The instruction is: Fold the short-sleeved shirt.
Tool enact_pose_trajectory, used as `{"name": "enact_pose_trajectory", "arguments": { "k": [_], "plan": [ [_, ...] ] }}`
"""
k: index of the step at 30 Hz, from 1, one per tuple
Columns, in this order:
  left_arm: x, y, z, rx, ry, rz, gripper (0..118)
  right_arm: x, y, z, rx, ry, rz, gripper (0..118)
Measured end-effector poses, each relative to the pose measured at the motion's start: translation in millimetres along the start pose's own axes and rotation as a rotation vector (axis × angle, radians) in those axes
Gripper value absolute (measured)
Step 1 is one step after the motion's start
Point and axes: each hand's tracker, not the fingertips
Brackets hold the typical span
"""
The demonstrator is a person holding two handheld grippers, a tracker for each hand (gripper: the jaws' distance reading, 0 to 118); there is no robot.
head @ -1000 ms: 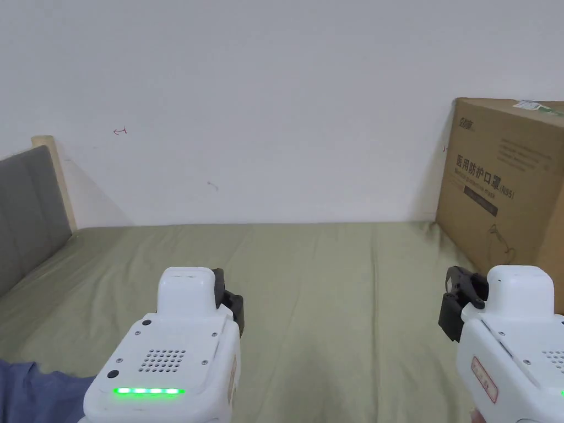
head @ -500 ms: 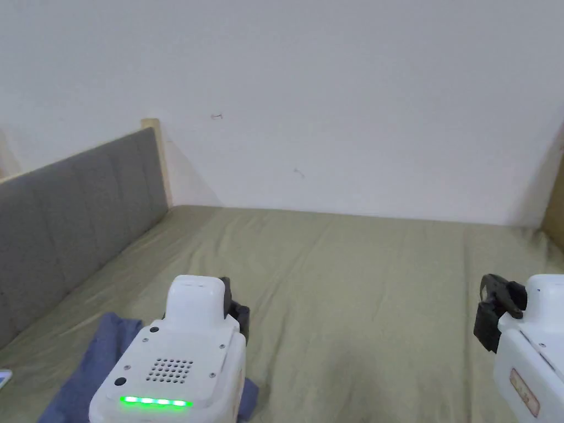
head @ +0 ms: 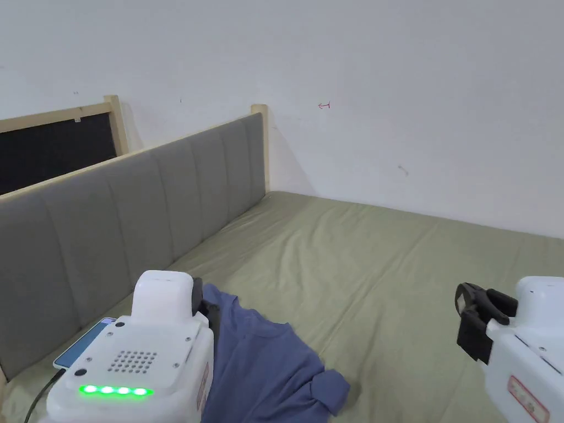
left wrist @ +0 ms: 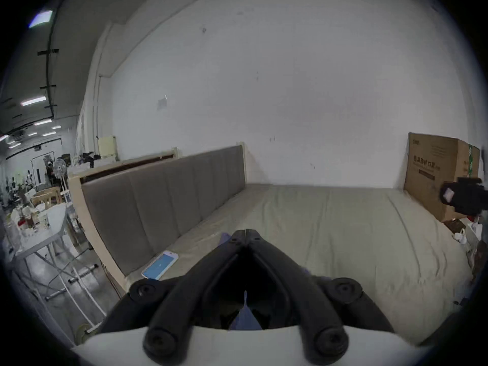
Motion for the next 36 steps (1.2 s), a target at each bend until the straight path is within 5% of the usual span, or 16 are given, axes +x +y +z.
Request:
{"name": "enact_pose_trajectory", "arguments": {
  "k": [3,7,8,10,11,18,21,22,24,28,29,31,32,36],
  "plan": [
    [-14,9,-51,-0.198,-0.041,0.018,0,19,-7,3,-0.072,0.025,-0.073,0],
    [-28,-10,-151,-0.67,-0.241,0.05,0,39,-22,0,-0.151,-0.02,-0.021,0],
    [-31,-24,-174,-0.734,-0.269,0.106,9,44,-27,-2,-0.17,-0.039,-0.003,0],
    [-40,-49,-207,-0.819,-0.246,0.191,96,52,-35,-5,-0.202,-0.053,0.005,0],
    [-45,-61,-222,-0.856,-0.221,0.235,116,57,-39,-7,-0.219,-0.057,0.002,0],
    [-37,-146,-286,-0.988,-0.088,0.009,112,80,-66,-26,-0.342,-0.09,-0.004,0],
    [-34,-190,-307,-1.104,-0.183,0.06,118,84,-74,-33,-0.373,-0.088,-0.01,0],
    [-30,-210,-308,-1.163,-0.208,0.081,118,85,-77,-35,-0.385,-0.085,-0.01,0],
    [-28,-204,-296,-0.989,-0.185,-0.037,118,85,-81,-39,-0.404,-0.079,-0.008,0],
    [-30,-203,-279,-0.966,-0.174,0.007,114,81,-84,-44,-0.416,-0.059,-0.024,0],
    [-34,-198,-275,-0.909,-0.176,0.003,103,79,-84,-45,-0.418,-0.052,-0.03,0],
    [-38,-186,-258,-0.814,-0.203,0.004,25,75,-84,-44,-0.422,-0.04,-0.033,0],
    [-39,-178,-249,-0.769,-0.217,-0.009,5,74,-83,-43,-0.422,-0.034,-0.03,0],
    [-46,-142,-218,-0.712,-0.253,-0.103,5,72,-75,-34,-0.407,-0.021,-0.025,0]
  ]
}}
